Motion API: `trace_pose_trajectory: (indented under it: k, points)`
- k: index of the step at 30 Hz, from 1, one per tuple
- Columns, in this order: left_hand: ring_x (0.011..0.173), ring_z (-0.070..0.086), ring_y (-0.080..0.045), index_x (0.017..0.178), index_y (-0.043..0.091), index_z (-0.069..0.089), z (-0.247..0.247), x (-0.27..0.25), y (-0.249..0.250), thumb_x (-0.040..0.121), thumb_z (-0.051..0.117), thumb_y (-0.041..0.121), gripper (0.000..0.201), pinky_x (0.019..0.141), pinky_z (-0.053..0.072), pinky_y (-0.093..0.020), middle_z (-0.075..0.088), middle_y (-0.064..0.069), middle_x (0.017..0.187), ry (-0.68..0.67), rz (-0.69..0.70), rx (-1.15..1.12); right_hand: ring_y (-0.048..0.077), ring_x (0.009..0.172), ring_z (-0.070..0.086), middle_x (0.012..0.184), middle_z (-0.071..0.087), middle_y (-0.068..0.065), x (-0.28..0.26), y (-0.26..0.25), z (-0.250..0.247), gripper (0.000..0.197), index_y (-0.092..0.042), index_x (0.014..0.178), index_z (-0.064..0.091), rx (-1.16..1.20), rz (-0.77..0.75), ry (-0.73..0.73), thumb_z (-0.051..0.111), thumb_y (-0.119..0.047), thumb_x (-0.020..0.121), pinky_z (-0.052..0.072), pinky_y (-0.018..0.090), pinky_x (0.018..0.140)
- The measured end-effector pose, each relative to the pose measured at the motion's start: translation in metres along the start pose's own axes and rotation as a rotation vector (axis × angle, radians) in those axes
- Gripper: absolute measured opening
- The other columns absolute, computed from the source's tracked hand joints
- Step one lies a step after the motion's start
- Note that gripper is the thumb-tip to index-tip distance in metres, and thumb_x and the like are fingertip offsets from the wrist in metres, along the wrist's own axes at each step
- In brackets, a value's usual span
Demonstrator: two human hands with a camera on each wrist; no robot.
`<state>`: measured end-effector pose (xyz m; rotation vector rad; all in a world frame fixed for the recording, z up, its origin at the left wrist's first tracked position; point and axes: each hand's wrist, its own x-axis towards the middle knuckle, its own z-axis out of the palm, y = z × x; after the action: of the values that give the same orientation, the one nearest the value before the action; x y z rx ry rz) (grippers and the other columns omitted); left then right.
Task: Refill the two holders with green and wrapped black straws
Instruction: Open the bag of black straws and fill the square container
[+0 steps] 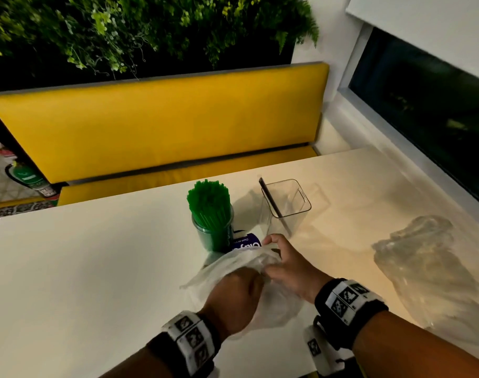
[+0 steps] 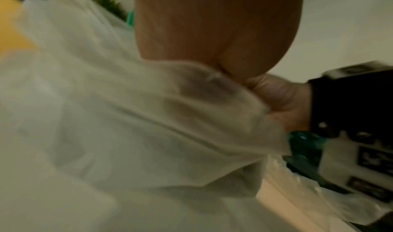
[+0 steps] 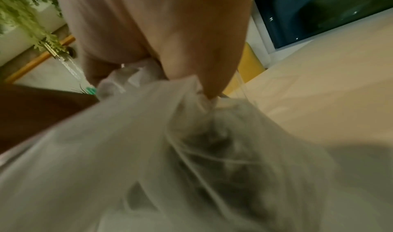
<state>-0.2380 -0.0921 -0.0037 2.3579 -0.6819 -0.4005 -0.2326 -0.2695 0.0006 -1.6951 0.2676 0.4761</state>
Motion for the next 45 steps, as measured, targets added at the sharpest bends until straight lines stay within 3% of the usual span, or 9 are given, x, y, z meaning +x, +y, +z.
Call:
trace_pose_trajectory:
  k: [6, 10, 16, 20, 26, 29, 35, 40, 45]
  points:
    - [0.123, 0.054, -0.014, 0.131, 0.038, 0.055, 0.026, 0.011, -0.004, 0.102, 0.042, 0.035, 0.032, 0.104, 0.037, -0.023, 0.061, 0.012, 0.130, -0.137, -0.118, 0.091, 0.010, 0.096, 0.054, 0.124, 0.036, -0.009, -0.014, 0.017, -0.008, 0.055, -0.041, 0.111, 0.038, -0.711, -0.277, 0.010, 0.064, -0.005, 0.078, 0.049, 0.025, 0.083]
    - [0.116, 0.059, -0.020, 0.133, 0.039, 0.048, 0.030, 0.016, 0.002, 0.104, 0.037, 0.042, 0.031, 0.086, 0.037, -0.025, 0.063, 0.006, 0.125, -0.184, -0.088, 0.247, 0.019, 0.105, 0.056, 0.139, 0.037, -0.004, -0.028, 0.024, -0.014, 0.012, -0.027, 0.088, 0.051, -0.965, -0.336, 0.080, 0.053, -0.014, 0.087, 0.051, 0.033, 0.084]
    - [0.131, 0.049, -0.025, 0.143, 0.028, 0.039, 0.053, 0.028, -0.002, 0.091, 0.062, 0.037, 0.058, 0.109, 0.037, -0.034, 0.053, 0.001, 0.141, -0.319, -0.068, 0.479, 0.028, 0.118, 0.054, 0.148, 0.034, -0.001, -0.030, 0.049, -0.002, 0.039, -0.044, 0.124, 0.047, -0.893, 0.089, 0.157, 0.045, -0.058, 0.088, 0.045, 0.046, 0.101]
    - [0.112, 0.058, -0.015, 0.122, 0.041, 0.052, 0.065, 0.042, -0.007, 0.092, 0.044, 0.061, 0.037, 0.097, 0.039, -0.016, 0.062, 0.014, 0.116, -0.132, -0.059, 0.331, 0.026, 0.114, 0.056, 0.136, 0.043, -0.001, -0.022, 0.056, -0.002, 0.030, -0.041, 0.126, 0.048, -0.598, 0.089, 0.210, 0.039, -0.042, 0.097, 0.045, 0.038, 0.102]
    - [0.137, 0.042, -0.033, 0.152, 0.017, 0.027, 0.065, 0.042, -0.003, 0.094, 0.051, 0.034, 0.066, 0.113, 0.035, -0.046, 0.041, -0.008, 0.152, -0.222, 0.010, 0.608, 0.007, 0.107, 0.061, 0.113, 0.064, -0.009, -0.017, 0.061, -0.017, 0.024, -0.039, 0.118, 0.057, -0.366, 0.004, 0.149, 0.044, -0.030, 0.100, 0.051, 0.033, 0.097]
    - [0.132, 0.048, -0.035, 0.150, 0.017, 0.033, 0.065, 0.042, -0.011, 0.094, 0.023, 0.032, 0.059, 0.110, 0.037, -0.045, 0.047, -0.009, 0.147, -0.216, 0.052, 0.646, 0.008, 0.118, 0.055, 0.127, 0.057, -0.012, -0.020, 0.066, -0.023, 0.036, -0.042, 0.128, 0.049, -0.407, 0.011, 0.157, 0.051, -0.028, 0.094, 0.045, 0.033, 0.103]
    - [0.124, 0.055, -0.028, 0.142, 0.021, 0.044, 0.075, 0.040, -0.016, 0.099, 0.047, 0.027, 0.043, 0.106, 0.044, -0.041, 0.055, -0.005, 0.138, -0.229, 0.047, 0.452, 0.019, 0.113, 0.057, 0.123, 0.058, -0.008, -0.018, 0.095, -0.008, 0.082, -0.058, 0.131, 0.033, -0.405, 0.204, 0.129, 0.076, -0.067, 0.062, 0.052, 0.046, 0.097]
    - [0.130, 0.050, -0.022, 0.144, 0.028, 0.039, 0.063, 0.036, -0.016, 0.098, 0.045, 0.033, 0.047, 0.113, 0.037, -0.036, 0.052, 0.002, 0.143, -0.203, 0.001, 0.440, 0.018, 0.118, 0.052, 0.124, 0.056, -0.003, -0.025, 0.076, -0.015, 0.070, -0.040, 0.134, 0.038, -0.515, 0.091, 0.091, 0.055, -0.007, 0.074, 0.048, 0.042, 0.102]
    - [0.119, 0.056, -0.027, 0.130, 0.028, 0.051, 0.041, 0.049, -0.005, 0.086, 0.063, 0.036, 0.047, 0.101, 0.048, -0.041, 0.060, 0.000, 0.130, -0.312, -0.064, 0.435, 0.003, 0.124, 0.043, 0.135, 0.046, -0.014, -0.037, 0.046, -0.030, 0.078, -0.027, 0.145, 0.035, -0.572, -0.066, -0.043, 0.052, 0.005, 0.075, 0.034, 0.014, 0.105]
